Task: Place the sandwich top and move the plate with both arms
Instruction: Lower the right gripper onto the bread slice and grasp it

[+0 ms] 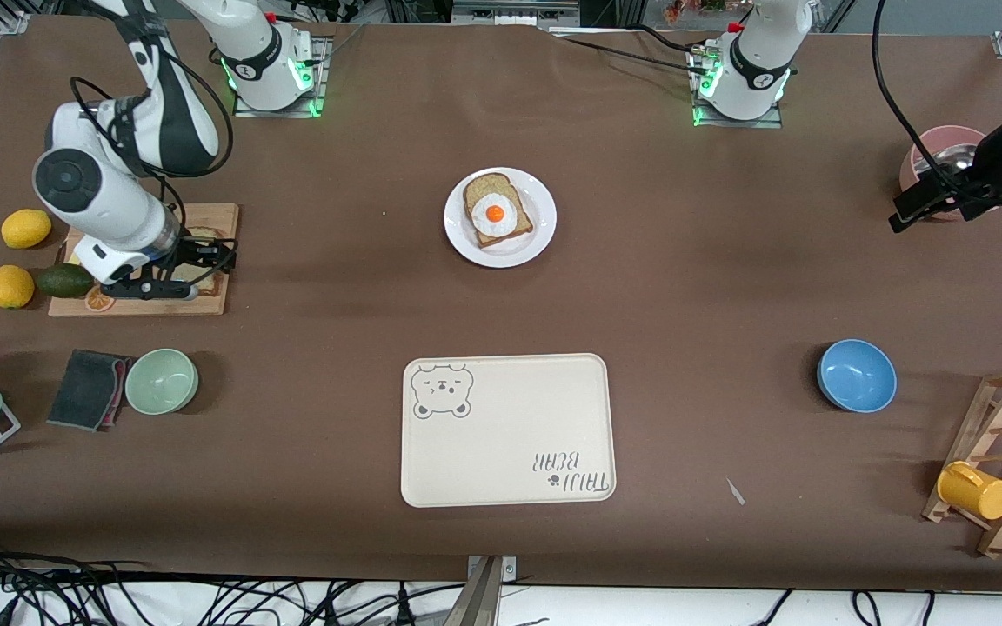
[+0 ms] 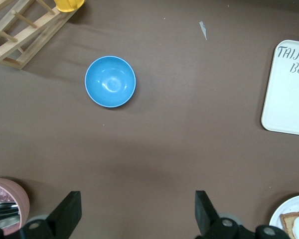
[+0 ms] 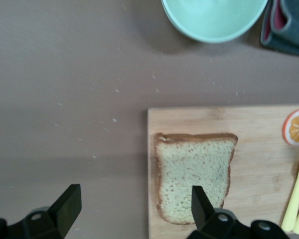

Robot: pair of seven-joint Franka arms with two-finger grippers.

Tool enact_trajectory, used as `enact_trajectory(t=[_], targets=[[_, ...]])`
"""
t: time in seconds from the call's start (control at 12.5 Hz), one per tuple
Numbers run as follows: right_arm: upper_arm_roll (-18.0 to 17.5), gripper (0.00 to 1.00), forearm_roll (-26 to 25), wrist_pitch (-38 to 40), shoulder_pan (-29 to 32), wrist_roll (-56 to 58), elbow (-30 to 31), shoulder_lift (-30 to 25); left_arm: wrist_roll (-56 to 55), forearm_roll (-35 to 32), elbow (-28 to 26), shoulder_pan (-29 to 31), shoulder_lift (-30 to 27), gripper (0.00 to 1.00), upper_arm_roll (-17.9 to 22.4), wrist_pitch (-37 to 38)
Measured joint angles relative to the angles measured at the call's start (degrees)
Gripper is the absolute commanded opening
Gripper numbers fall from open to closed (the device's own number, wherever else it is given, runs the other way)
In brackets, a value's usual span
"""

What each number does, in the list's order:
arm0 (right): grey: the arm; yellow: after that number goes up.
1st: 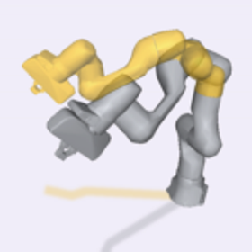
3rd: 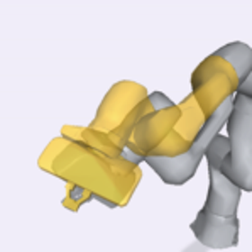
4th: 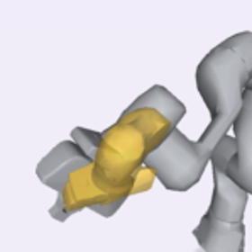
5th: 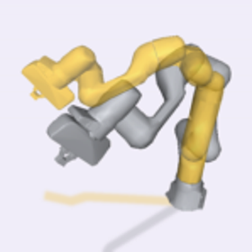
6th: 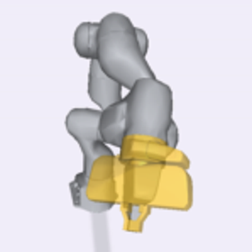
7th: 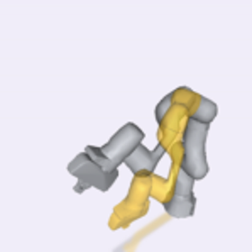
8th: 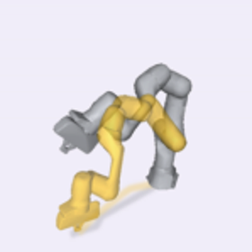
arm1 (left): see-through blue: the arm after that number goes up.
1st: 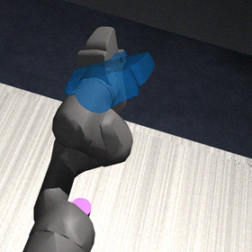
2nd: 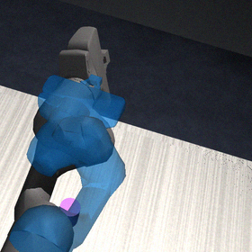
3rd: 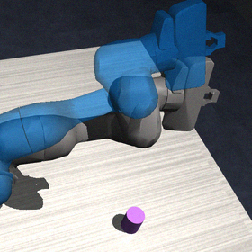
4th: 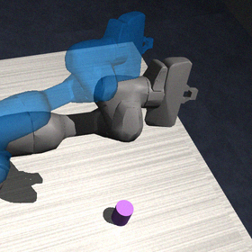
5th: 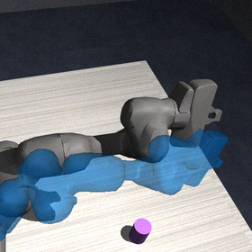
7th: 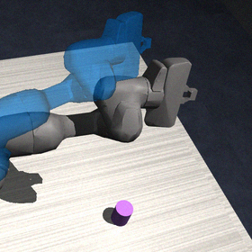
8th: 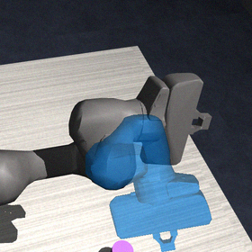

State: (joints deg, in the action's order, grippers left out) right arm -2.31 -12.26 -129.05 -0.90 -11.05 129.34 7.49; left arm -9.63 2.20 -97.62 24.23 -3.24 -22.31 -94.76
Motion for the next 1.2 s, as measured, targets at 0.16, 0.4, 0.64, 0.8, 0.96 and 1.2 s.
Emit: enact_trajectory(t=[0.16, 0.4, 0.64, 0.8, 0.96, 1.2], targets=[[0.0, 0.9, -6.4, 0.0, 0.0, -3.8, 0.3, 2.6, 0.0, 0.1, 0.1, -0.1, 0.3, 1.0, 0.0, -0.1], [0.0, 0.84, -11.7, 0.4, -0.1, -6.9, 0.3, 5.3, -0.4, 0.1, 0.1, -7.4, 0.7, 1.0, 5.7, -0.1], [0.0, 0.77, -11.7, 1.0, 0.0, -9.1, 0.3, 6.3, -1.7, 0.1, 0.1, -18.8, 0.9, 1.0, 15.7, -0.1], [0.1, 0.76, -11.8, 1.0, 0.0, -9.7, 0.3, 7.2, -2.0, 0.1, 0.2, -19.8, 0.9, 1.0, 16.7, -0.1], [0.1, 0.75, -12.2, 1.1, 0.0, -10.3, 0.3, 8.3, -2.1, 0.1, 0.2, -19.8, 0.9, 1.0, 17.0, -0.1], [0.1, 0.73, -12.5, 1.1, 0.0, -10.5, 0.3, 9.5, -2.1, 0.1, 0.2, -19.8, 0.9, 1.0, 17.2, -0.1]])
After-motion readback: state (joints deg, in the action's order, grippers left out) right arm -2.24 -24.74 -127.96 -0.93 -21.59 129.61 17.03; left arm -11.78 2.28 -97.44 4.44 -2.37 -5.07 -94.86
